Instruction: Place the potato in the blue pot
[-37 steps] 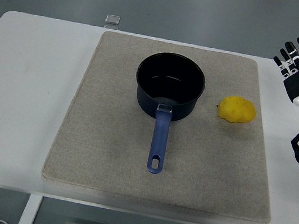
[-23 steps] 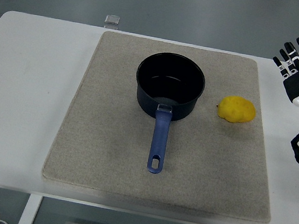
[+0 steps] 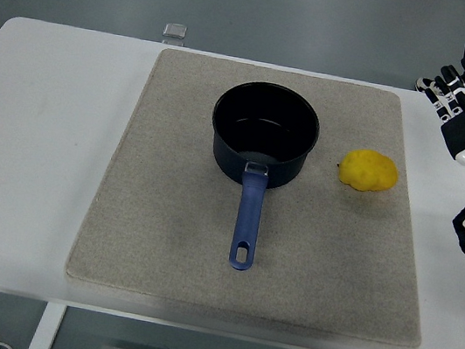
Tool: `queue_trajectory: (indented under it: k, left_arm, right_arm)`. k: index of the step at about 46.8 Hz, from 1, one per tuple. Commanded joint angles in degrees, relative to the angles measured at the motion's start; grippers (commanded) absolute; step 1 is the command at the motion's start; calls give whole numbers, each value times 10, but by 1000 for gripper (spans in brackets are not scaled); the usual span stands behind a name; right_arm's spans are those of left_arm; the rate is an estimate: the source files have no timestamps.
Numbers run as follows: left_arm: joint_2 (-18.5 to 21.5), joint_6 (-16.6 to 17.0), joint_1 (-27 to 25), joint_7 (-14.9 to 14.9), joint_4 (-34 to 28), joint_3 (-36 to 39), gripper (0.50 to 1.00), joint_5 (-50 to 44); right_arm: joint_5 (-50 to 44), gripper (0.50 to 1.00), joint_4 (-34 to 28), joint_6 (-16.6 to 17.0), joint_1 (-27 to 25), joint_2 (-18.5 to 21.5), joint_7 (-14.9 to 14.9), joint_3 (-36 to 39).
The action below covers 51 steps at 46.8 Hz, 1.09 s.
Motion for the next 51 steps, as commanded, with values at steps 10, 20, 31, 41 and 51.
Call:
queue_trajectory:
  k: [10,20,31,41,51]
  left_arm:
    - [0,0,0,0,0,0,999,0]
    - [0,0,0,0,0,0,999,0]
    - [0,0,0,0,0,0,999,0]
    - [0,0,0,0,0,0,999,0]
    - [0,0,0,0,0,0,999,0]
  right_arm:
    - [-17,942,0,0,1,-5,-2,-18]
    - [-15,942,0,-10,4,-11,-3,-16]
    - [-16,942,0,-10,12,-41,-3,-7]
    - [-14,942,-8,-17,14,-96,5,-6]
    - [-12,942,-8,-5,6,-121,3,-14]
